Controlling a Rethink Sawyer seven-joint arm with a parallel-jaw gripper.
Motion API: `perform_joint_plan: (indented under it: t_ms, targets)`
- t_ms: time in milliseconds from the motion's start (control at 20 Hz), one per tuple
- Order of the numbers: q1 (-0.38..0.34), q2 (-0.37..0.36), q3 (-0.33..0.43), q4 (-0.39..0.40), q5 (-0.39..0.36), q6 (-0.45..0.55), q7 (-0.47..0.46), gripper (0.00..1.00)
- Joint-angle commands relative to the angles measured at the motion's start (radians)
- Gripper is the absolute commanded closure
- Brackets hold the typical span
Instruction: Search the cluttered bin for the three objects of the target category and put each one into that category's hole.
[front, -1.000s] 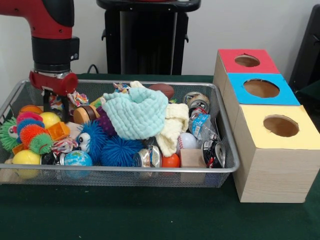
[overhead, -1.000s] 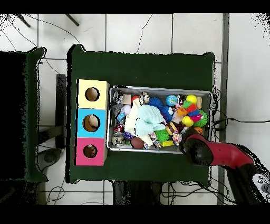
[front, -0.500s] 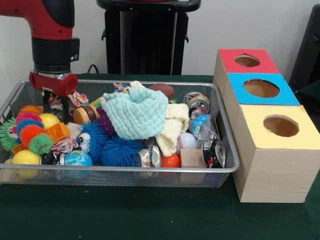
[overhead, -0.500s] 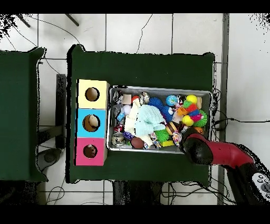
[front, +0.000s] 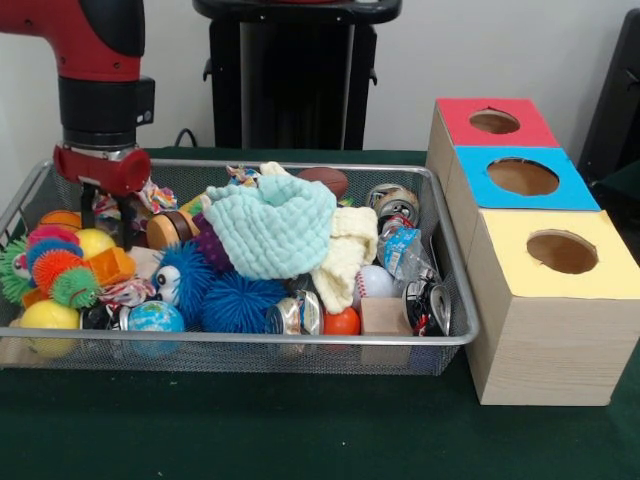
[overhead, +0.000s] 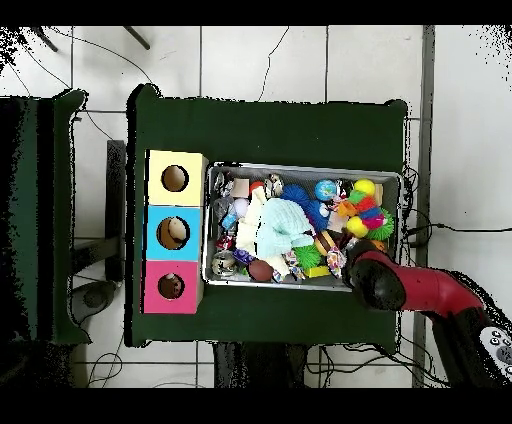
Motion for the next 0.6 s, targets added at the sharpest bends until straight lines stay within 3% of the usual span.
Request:
perform_joint_plan:
  t_ms: [50,600]
  targets:
    - [-0.051,0.061,0.131,-0.154,0.007,0.021,-0.071,0.00]
    - [-0.089,0.123,0.184,-0.234,-0.034,0.044,-0.131,0.00]
